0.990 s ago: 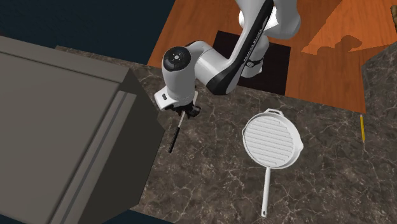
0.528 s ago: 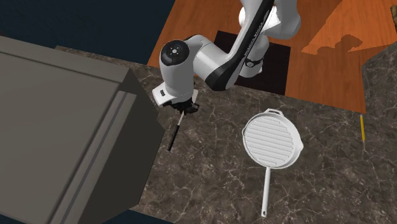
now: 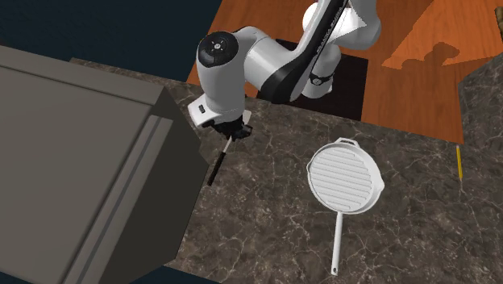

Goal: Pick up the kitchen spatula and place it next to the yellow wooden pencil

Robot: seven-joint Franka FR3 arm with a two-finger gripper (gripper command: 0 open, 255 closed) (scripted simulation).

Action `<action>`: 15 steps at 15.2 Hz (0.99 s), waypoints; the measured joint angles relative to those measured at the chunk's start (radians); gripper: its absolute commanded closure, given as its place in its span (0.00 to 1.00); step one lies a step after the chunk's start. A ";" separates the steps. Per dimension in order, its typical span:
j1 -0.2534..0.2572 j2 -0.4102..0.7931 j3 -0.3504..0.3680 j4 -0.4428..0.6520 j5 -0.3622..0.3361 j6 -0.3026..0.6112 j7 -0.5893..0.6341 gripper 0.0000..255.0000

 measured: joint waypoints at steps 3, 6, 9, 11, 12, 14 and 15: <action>0.000 -0.017 0.003 0.024 -0.007 -0.040 0.007 1.00; 0.017 -0.074 0.036 -0.023 -0.030 -0.048 0.070 1.00; 0.036 -0.141 0.081 -0.087 -0.050 -0.049 0.148 1.00; 0.051 -0.180 0.117 -0.134 -0.057 -0.042 0.205 1.00; 0.060 -0.196 0.135 -0.150 -0.058 -0.042 0.232 1.00; 0.073 -0.239 0.169 -0.190 -0.061 -0.047 0.283 1.00; 0.081 -0.251 0.185 -0.202 -0.059 -0.047 0.305 1.00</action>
